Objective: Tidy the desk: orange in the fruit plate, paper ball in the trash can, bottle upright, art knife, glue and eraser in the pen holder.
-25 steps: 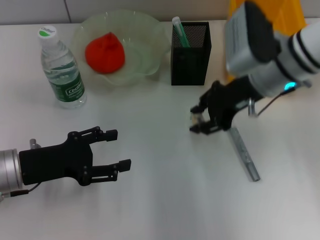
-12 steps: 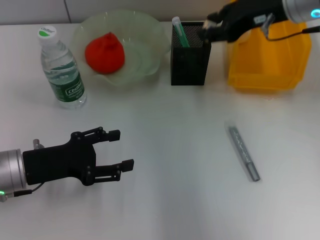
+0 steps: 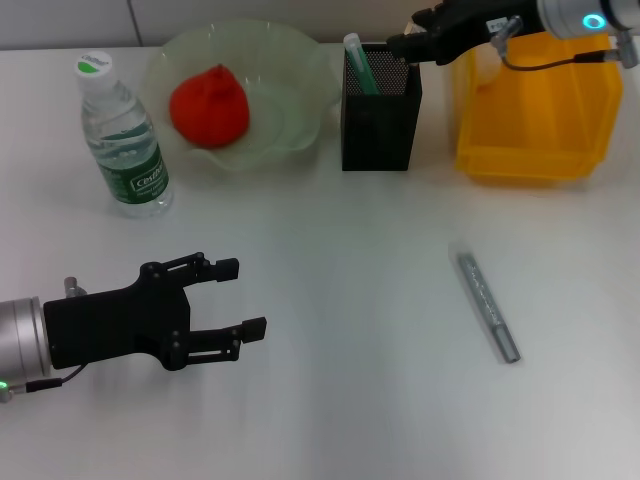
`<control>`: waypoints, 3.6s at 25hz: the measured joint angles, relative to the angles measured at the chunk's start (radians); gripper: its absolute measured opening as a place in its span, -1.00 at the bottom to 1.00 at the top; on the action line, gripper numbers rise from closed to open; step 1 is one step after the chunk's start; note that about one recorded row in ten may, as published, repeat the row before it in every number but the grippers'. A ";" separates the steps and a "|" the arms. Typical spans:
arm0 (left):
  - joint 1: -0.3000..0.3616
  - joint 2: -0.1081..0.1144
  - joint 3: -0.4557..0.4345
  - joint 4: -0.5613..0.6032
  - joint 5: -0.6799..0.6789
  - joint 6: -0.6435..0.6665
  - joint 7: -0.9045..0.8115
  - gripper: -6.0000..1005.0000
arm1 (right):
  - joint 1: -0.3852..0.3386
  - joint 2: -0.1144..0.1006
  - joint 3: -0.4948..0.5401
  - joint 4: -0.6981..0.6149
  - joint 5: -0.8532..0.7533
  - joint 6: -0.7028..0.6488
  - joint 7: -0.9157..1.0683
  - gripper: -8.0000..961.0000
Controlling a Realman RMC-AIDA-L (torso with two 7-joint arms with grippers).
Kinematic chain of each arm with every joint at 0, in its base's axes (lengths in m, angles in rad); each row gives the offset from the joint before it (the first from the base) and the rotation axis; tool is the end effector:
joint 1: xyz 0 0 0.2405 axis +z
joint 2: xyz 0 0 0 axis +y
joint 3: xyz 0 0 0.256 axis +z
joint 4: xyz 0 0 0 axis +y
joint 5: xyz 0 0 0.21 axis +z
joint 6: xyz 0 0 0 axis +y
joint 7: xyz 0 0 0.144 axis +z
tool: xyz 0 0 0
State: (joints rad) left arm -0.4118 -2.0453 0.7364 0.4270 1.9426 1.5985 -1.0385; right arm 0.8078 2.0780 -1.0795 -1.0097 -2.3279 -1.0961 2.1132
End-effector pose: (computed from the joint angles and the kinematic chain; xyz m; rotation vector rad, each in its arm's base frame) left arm -0.3033 0.2685 -0.0273 -2.7643 -0.5240 -0.7638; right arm 0.1396 0.4477 0.0139 -2.5152 0.5674 0.1416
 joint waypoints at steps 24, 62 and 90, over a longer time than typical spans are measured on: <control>0.000 0.006 0.007 -0.001 0.007 -0.001 0.003 0.67 | 0.030 -0.001 -0.034 -0.071 -0.027 -0.122 0.275 0.43; -0.001 0.004 0.007 -0.001 0.007 -0.003 0.002 0.67 | 0.034 0.006 -0.390 -0.005 -0.362 -0.505 0.640 0.31; 0.002 0.006 0.004 -0.001 0.007 -0.003 0.002 0.67 | 0.036 0.009 -0.439 0.051 -0.350 -0.443 0.635 -0.23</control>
State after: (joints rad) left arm -0.4096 -2.0398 0.7404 0.4264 1.9497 1.5954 -1.0363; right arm 0.8438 2.0874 -1.5186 -0.9590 -2.6782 -1.5388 2.7479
